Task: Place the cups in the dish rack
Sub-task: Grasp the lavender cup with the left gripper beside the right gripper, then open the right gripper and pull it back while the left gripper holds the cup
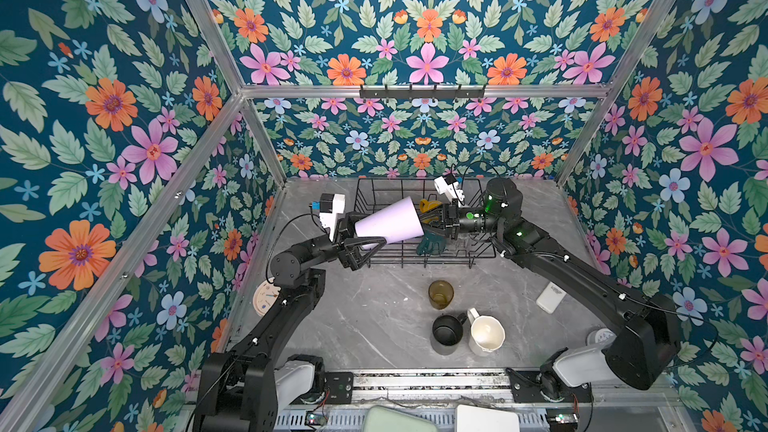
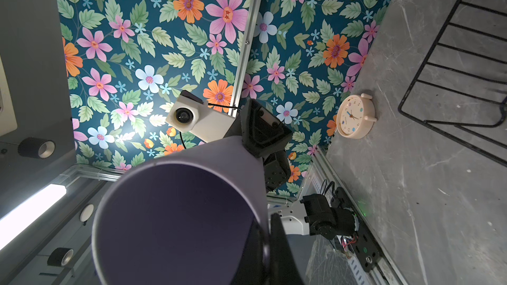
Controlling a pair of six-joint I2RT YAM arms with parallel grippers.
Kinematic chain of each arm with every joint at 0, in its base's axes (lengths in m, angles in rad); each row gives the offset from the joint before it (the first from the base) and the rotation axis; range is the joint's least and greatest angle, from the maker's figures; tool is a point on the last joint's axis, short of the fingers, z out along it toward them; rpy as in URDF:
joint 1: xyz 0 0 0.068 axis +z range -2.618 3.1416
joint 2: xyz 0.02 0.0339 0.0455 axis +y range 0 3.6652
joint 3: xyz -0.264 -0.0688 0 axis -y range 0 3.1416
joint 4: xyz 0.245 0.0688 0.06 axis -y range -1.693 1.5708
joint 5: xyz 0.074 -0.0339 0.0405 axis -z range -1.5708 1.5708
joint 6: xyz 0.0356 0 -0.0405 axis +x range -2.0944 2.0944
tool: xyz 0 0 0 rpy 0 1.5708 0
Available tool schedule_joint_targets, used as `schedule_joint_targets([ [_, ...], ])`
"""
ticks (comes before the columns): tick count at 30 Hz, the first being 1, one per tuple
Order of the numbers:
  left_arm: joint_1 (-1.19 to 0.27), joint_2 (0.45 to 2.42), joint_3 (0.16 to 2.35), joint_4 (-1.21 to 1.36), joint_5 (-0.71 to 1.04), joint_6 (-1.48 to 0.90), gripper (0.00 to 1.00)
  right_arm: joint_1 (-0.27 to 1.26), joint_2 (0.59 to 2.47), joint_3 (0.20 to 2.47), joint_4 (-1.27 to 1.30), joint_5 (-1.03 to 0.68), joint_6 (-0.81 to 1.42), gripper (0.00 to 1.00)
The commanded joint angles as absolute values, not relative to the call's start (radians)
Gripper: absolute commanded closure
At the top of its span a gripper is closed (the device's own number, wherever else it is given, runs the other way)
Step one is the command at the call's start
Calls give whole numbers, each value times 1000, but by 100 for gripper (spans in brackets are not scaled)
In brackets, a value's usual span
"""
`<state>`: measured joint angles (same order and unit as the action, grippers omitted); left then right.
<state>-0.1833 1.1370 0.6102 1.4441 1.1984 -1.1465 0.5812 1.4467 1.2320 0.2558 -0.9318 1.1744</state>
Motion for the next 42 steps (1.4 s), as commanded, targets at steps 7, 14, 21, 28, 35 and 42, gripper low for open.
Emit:
schedule_joint_targets([
  [7,-183,1165,622,1575,1227,-1225,16,583,1492,1223,389,-974,1240,100],
  [14,-183,1170,629,1575,1230,-1230,21,590,1491,1224,379,-974,1231,100],
  [21,-183,1171,631,1572,1232,-1230,43,591,1474,1227,320,-953,1193,100],
  [28,-183,1161,661,1529,1239,-1221,100,557,1399,1226,186,-912,1118,67],
  [35,-183,1090,706,1129,1210,-957,100,451,1192,1224,-246,-695,875,32],
  [42,-183,1036,965,95,876,-321,100,451,1005,1202,-610,-280,694,15],
])
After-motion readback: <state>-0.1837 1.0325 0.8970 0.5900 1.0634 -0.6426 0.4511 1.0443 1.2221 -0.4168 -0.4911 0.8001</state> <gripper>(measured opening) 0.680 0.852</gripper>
